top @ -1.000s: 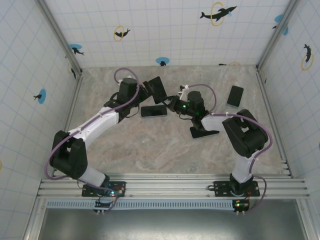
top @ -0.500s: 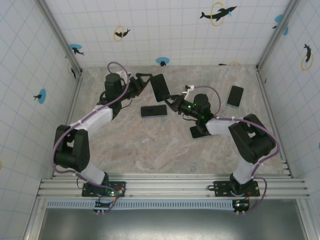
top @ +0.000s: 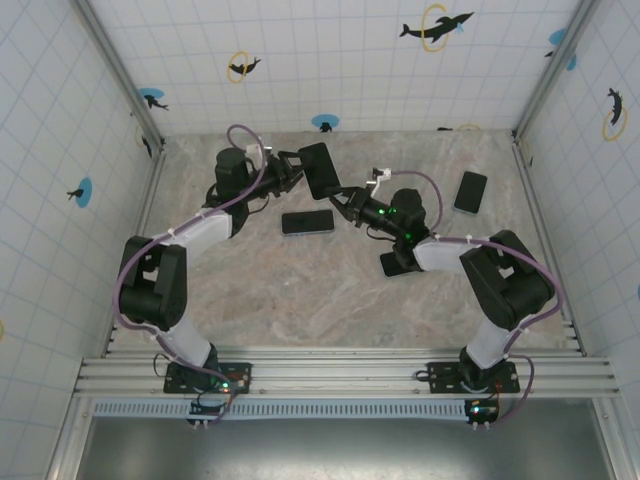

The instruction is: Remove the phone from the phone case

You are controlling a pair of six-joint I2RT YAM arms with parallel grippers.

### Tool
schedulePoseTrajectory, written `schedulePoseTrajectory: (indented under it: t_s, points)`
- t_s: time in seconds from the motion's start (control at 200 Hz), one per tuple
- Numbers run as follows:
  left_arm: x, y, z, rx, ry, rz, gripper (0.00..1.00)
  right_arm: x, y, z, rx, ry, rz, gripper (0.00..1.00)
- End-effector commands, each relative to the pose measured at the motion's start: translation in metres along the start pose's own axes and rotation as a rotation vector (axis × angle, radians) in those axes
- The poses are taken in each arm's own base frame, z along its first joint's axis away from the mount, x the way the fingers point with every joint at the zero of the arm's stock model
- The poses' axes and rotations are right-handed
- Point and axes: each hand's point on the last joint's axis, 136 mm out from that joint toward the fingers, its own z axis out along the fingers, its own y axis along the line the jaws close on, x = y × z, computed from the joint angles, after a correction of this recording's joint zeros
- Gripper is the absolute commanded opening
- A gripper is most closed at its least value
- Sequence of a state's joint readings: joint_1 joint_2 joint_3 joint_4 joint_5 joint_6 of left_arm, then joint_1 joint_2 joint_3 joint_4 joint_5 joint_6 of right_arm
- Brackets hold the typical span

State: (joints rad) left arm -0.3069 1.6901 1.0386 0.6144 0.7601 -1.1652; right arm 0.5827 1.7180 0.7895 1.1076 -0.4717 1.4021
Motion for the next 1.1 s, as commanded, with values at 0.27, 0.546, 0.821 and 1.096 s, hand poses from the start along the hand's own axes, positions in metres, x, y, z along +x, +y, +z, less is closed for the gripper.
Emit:
schedulePoseTrajectory:
  t_s: [0.27,0.546,0.821,1.096]
  points:
    - [-0.005,-0.034,0.004,0.132,0.041,0.026,0.24,0.011,0.043,-0.01,-0.156,0.02,-0.026,0.0]
    - [-0.003,-0.037,0.004,0.143,0.053,0.04,0.16,0.015,0.048,-0.01,-0.174,0.037,-0.018,0.0]
    - [-0.006,-0.04,0.001,0.155,0.019,0.033,0.04,0.017,0.05,-0.011,-0.181,0.048,-0.025,0.03]
    - [-0.023,-0.06,-0.009,0.186,-0.125,0.052,0.01,0.019,0.045,-0.015,-0.144,0.0,-0.095,0.4]
